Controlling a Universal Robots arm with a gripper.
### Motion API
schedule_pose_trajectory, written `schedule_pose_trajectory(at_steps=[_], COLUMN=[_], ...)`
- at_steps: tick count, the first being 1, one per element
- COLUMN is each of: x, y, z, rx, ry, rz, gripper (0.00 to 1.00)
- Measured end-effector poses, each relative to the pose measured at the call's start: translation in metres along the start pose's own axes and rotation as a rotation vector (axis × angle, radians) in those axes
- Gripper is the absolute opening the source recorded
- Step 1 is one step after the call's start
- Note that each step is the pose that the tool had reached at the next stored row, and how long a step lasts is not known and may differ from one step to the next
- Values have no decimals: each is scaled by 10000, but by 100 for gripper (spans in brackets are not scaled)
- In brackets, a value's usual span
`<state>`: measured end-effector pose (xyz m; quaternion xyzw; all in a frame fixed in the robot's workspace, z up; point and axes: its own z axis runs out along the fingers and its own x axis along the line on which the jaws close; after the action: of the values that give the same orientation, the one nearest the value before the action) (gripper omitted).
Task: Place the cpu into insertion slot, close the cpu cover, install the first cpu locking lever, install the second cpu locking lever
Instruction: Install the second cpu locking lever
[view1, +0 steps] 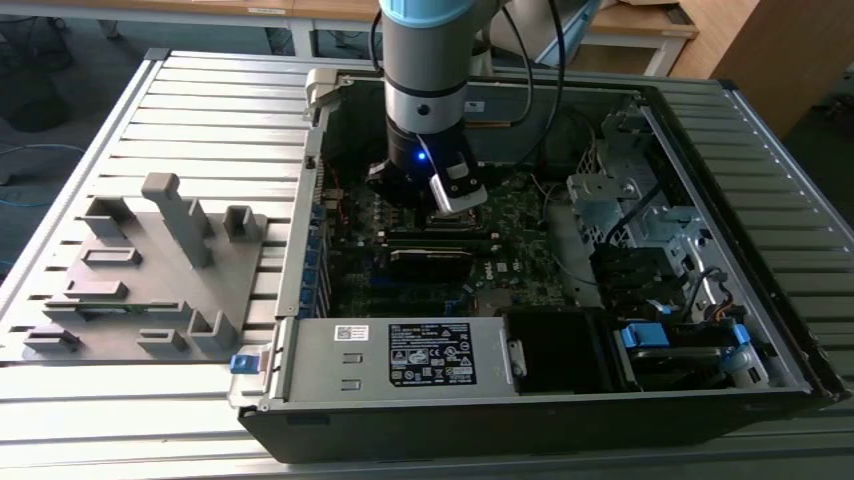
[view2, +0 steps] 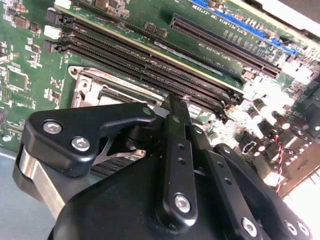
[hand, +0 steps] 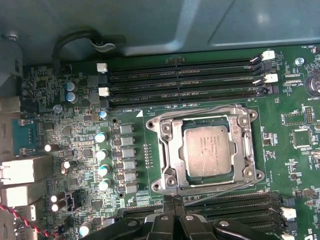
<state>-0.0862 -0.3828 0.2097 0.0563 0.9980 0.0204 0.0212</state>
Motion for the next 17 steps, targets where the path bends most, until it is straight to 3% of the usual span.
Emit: schedule_pose_trajectory(at_steps=[6, 8, 17], x=[0, 4, 6], y=[-2, -6, -6], z=[1, 80, 83], rx=[2, 2, 1], ry=[1, 1, 0], rz=[-1, -1, -1], gripper=[10, 10, 10])
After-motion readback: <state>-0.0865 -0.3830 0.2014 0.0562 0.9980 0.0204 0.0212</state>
